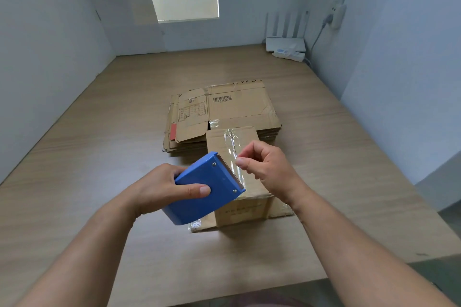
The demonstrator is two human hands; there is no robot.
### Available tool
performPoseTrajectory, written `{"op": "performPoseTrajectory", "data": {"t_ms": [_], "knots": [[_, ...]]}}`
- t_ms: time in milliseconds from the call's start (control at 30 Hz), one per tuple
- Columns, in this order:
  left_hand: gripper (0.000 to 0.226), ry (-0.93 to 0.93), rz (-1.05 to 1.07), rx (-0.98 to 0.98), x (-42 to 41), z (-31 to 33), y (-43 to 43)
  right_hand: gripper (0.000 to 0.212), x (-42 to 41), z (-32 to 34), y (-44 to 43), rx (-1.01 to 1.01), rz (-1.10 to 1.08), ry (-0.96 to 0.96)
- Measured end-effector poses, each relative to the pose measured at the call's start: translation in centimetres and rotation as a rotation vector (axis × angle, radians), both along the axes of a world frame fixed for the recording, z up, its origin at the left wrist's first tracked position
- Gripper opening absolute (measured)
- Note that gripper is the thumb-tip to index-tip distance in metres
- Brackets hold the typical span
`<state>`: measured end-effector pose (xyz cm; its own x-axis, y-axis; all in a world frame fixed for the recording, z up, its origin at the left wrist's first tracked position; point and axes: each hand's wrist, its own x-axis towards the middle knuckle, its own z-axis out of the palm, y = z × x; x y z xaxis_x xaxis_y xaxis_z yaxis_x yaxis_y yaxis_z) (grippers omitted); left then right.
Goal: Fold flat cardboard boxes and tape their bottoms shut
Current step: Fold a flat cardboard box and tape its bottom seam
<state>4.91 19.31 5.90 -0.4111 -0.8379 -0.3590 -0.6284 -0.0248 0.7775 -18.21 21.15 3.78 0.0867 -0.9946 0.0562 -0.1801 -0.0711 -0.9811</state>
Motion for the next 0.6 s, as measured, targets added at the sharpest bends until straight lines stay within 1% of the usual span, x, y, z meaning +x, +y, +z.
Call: {"op": "performPoseTrajectory", "data": {"t_ms": [67, 100, 167, 233, 300, 367, 400, 533, 600], "knots": [[0.031, -0.048, -0.018, 0.014, 0.0, 0.4, -0.1, 0.020, -0.1, -0.3, 0.2, -0.004, -0.036, -0.003], [0.034, -0.070, -0.026, 0.011, 0.1, 0.6, -0.1, 0.022, -0.1, -0.5, 0.3, -0.001, -0.048, -0.008], [0.052, -0.093, -0.023, 0.013, 0.4, 1.0, -0.3, 0.024, 0.0, -1.2, 0.8, 0.023, -0.064, -0.033], [0.058, -0.107, -0.036, 0.038, 1.3, 1.5, 0.0, 0.025, -0.5, -1.7, 1.5, 0.061, -0.104, -0.071], [0.068, -0.133, -0.023, 0.061, 3.2, 1.9, 0.4, 0.025, -2.5, -2.3, 2.2, 0.083, -0.226, -0.096], [0.081, -0.219, 0.015, 0.090, 5.3, 2.2, 0.8, 0.023, -5.3, -2.9, 3.1, 0.119, -0.377, -0.125], [0.083, -0.269, 0.036, 0.112, 6.1, 2.2, 0.9, 0.022, -6.4, -3.2, 3.5, 0.144, -0.412, -0.128], [0.077, -0.365, 0.076, 0.135, 6.5, 1.4, 0.4, 0.022, -6.7, -4.5, 4.1, 0.225, -0.435, -0.121], [0.065, -0.387, 0.085, 0.142, 6.4, 1.1, 0.0, 0.023, -6.1, -4.8, 4.1, 0.246, -0.460, -0.115]]}}
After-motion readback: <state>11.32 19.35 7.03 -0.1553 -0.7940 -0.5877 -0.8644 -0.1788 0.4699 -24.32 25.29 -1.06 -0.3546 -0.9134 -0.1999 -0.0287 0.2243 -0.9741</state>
